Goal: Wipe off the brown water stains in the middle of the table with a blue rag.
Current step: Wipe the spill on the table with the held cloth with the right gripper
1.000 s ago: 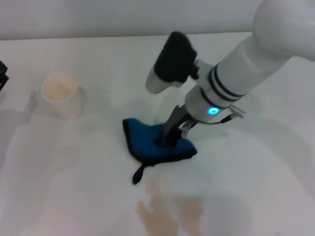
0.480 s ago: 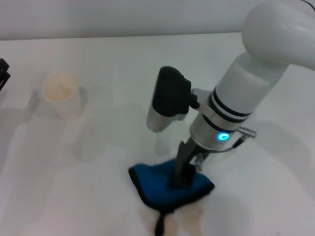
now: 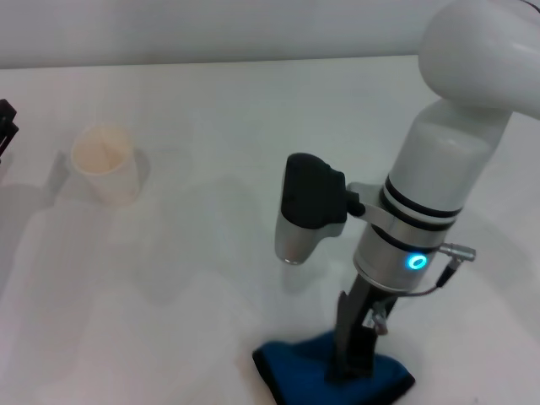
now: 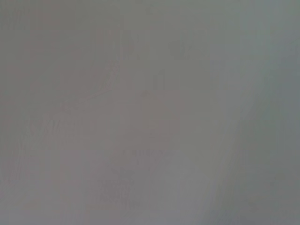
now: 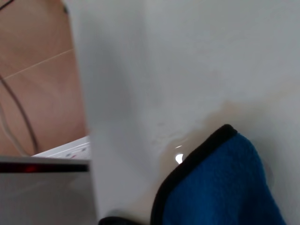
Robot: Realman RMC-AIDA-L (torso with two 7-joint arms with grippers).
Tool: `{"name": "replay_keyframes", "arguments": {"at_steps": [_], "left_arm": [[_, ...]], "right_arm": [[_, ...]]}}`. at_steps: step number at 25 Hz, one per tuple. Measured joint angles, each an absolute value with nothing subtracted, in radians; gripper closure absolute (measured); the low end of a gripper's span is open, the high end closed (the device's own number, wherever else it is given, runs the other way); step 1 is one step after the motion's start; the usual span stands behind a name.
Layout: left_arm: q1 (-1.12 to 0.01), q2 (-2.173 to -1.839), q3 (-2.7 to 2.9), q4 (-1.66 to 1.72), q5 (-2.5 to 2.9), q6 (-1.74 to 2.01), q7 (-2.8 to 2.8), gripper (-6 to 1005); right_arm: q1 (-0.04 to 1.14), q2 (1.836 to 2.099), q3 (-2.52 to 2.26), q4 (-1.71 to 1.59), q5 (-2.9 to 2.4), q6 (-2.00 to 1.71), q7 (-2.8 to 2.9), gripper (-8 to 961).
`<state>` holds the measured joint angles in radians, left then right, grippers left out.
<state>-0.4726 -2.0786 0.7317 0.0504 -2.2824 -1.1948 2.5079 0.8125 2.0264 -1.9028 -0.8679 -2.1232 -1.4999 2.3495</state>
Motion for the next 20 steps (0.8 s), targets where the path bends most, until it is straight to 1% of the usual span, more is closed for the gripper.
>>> {"name": "replay_keyframes", "arguments": {"at_steps": [7,20], "left_arm": [[-0.472,-2.079,0.733,0.049,-2.282,-1.195,2.508,137],[-0.477,-2.079,0.735,0.049,-2.27,-1.195,2.508,137]], "right_arm": [[0.807,2.028,-1.923,-0.865,-2.067,-1.56,2.35,880],[0.77,2.028,-1.94,-0.868,-1.984,-1.422,2.289,880]]}}
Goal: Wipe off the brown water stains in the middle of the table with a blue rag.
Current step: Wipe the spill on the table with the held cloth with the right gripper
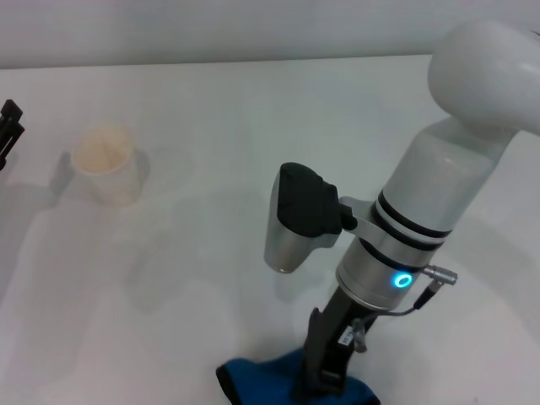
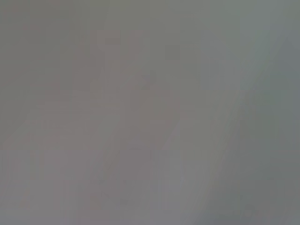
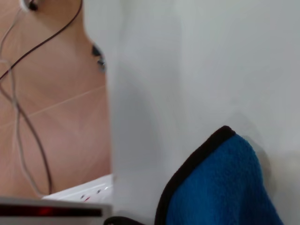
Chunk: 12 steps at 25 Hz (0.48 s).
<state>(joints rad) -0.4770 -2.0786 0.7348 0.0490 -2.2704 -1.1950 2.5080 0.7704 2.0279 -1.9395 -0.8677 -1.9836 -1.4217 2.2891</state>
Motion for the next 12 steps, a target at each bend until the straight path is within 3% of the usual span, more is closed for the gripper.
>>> {"name": "replay_keyframes", "arguments": {"at_steps": [12], "left_arm": [[-0.477,-2.079,0.735,0.049,-2.267,-1.199,2.508,138]], "right_arm": [[0.729,2.022,-1.915,-0.864,-1.985,-1.143,2.29,880]]}}
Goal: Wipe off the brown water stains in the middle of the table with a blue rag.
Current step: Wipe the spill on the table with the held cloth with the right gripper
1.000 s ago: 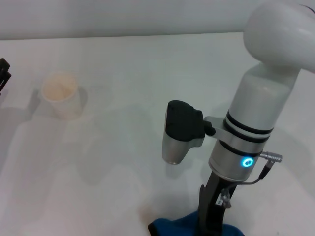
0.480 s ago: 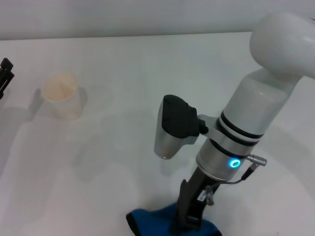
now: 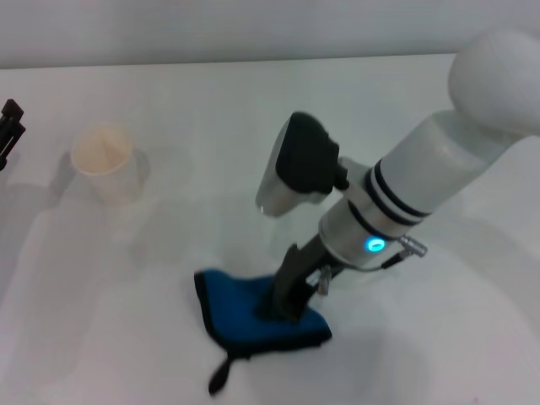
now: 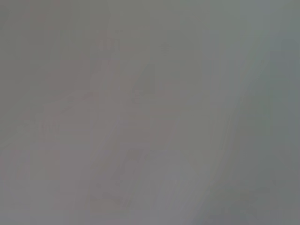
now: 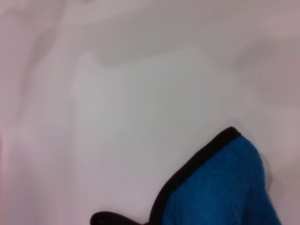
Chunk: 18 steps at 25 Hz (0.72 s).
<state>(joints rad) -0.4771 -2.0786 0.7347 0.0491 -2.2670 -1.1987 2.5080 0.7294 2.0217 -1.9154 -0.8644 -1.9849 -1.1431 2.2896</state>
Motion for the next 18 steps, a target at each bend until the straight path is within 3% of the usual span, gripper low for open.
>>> {"name": "replay_keyframes", "arguments": {"at_steps": [10,18], "left_arm": [[-0.476,-2.078,0.735,0.05,-2.267,-1.196,2.508,137],[-0.476,-2.077,0.735,0.055,-2.267,-1.195,2.508,138]], "right_arm": [[0.69,2.018,-1.763,-0.853,-2.041,-0.977,2.289,880],[0.712,2.024,-1.78,-0.856,-2.028,-1.109,2.271,880]]}}
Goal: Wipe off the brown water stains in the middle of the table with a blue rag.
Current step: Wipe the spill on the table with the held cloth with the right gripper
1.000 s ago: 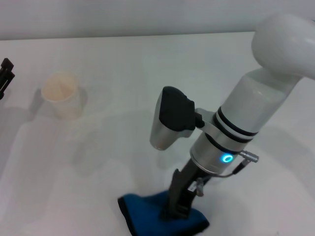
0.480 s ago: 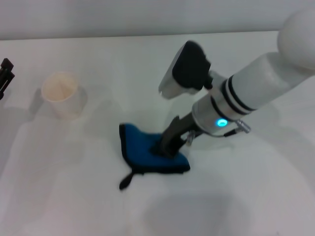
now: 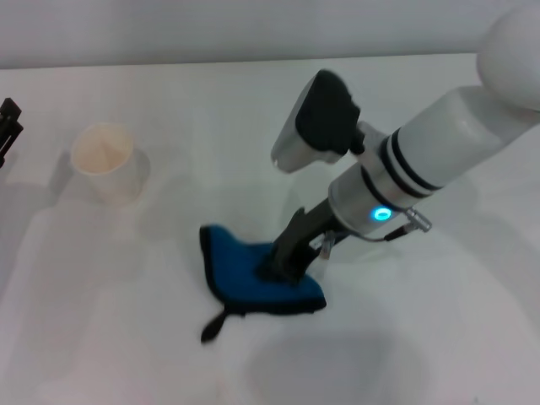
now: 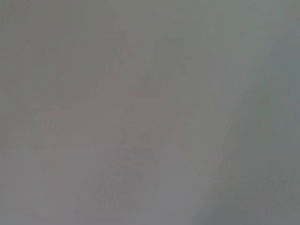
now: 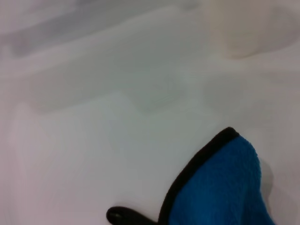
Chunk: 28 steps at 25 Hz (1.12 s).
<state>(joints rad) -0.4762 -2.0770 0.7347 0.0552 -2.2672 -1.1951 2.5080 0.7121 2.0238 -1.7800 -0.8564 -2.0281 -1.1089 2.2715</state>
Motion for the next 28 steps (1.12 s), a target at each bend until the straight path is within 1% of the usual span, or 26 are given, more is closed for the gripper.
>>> {"name": "replay_keyframes", "arguments": {"at_steps": [11,22,28], "left_arm": [[-0.484,-2.077,0.735,0.058,-2.267,-1.175,2.508,138],[-0.493,-2.077,0.735,0.06,-2.267,-1.154,2.508,137],[-0.498,-2.076,0.735,0.06,-2.267,-1.154,2.508,138]], "right_arm": [[0.73,2.028,-1.976,-0.867,-1.915,-1.169,2.26,879],[0.706,2.028,-2.012,-0.853,-1.827,-1.361,2.197,877],[0.712,2.028,-2.059,-0.85,-1.825,-1.424,2.199,877]]}}
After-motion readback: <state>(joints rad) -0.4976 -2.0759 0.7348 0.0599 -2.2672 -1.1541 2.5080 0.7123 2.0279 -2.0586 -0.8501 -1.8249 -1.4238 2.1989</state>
